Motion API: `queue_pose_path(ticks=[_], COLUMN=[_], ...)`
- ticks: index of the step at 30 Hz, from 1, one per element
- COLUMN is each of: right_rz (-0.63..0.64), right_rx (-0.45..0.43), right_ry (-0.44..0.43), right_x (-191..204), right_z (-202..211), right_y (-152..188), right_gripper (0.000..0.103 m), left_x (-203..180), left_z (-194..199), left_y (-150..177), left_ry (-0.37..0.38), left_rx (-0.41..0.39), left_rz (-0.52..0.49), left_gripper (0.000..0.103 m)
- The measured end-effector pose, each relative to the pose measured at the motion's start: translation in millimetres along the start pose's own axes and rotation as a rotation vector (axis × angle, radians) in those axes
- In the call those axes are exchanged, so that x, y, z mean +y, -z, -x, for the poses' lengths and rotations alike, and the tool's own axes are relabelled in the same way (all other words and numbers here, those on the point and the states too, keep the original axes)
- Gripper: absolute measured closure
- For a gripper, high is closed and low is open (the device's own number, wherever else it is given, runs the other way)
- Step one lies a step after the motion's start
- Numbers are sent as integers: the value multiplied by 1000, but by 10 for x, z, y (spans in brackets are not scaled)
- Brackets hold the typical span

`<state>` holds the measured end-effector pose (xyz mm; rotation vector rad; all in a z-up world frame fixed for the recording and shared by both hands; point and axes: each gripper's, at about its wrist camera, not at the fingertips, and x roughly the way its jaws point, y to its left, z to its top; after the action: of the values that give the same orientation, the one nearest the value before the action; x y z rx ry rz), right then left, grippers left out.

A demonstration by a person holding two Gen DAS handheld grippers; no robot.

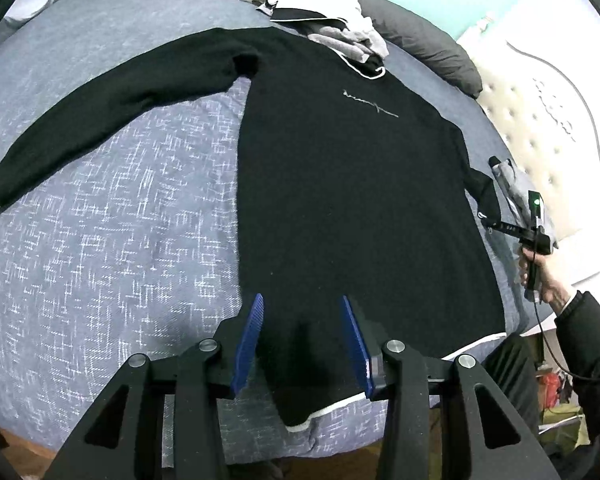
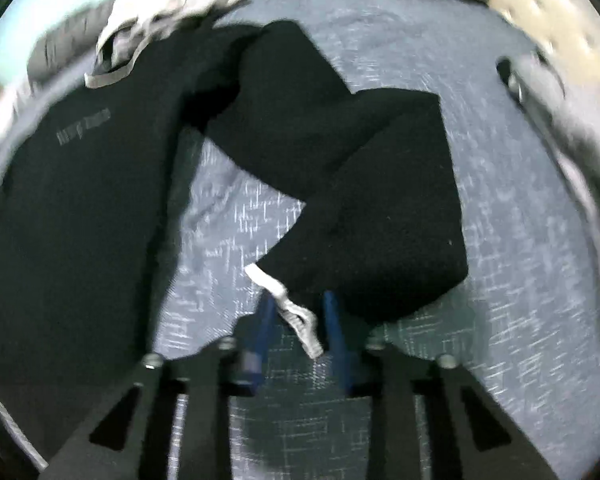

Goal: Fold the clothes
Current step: 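Grasp the white-trimmed sleeve cuff with the right gripper and lift it, then stretch the sleeve outward from the body with the right gripper and release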

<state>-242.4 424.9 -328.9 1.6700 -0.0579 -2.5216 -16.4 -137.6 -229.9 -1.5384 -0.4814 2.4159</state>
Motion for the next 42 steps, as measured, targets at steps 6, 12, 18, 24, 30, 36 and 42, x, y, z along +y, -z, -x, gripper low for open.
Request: queue_pose_path(ticks=[6, 12, 18, 24, 30, 36, 42], right_rz=[-67, -122, -197, -257, -311, -349, -395], right_rx=[-124, -248, -332, -373, -395, -352, -356], right_ry=[-20, -17, 27, 79, 130, 202, 162], right_x=[-361, -745, -1230, -1681, -2094, -2317, -2404], right_z=[401, 932, 1367, 1626, 1803, 1677, 1639], right_y=[8, -88, -242, -297, -359, -391, -227], right_gripper=[99, 100, 100, 100, 100, 103, 102], left_x=[-76, -117, -186, -231, -270, -284, -204], left_z=[-12, -38, -63, -77, -106, -85, -79], left_y=[-21, -15, -19, -45, -66, -67, -89], left_ry=[15, 25, 25, 24, 21, 18, 17], left_rx=[-3, -2, 4, 6, 14, 15, 15], left_rz=[-14, -12, -20, -20, -27, -28, -9], left_gripper=[59, 59, 59, 59, 59, 59, 59])
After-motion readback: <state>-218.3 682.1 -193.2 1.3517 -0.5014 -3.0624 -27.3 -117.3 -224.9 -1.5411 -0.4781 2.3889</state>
